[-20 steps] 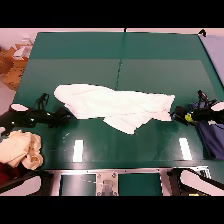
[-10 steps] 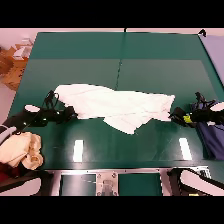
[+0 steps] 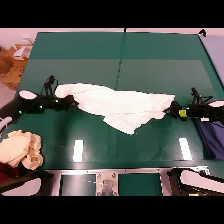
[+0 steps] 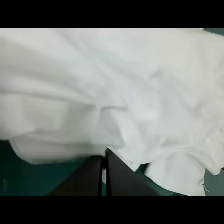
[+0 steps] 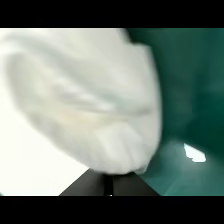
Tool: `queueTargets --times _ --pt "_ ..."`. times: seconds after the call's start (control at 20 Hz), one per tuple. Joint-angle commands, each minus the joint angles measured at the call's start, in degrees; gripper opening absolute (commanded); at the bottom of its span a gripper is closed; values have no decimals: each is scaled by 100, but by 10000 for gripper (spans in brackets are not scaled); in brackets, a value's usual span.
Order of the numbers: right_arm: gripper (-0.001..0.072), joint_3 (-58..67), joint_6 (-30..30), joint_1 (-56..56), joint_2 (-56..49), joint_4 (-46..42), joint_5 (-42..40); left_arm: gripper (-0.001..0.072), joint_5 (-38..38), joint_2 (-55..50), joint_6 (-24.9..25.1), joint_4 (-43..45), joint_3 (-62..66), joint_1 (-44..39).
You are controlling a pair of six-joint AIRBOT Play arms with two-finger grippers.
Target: Fold the shirts.
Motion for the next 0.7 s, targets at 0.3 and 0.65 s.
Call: queueTargets --times 0.3,0.65 --pt "14 4170 975 -15 1880 820 363 21 -1537 1746 -1685 2376 4155 -2" --pt "14 6959 2100 -13 2732 50 -573 22 -1923 2170 -1672 2367 7831 -2"
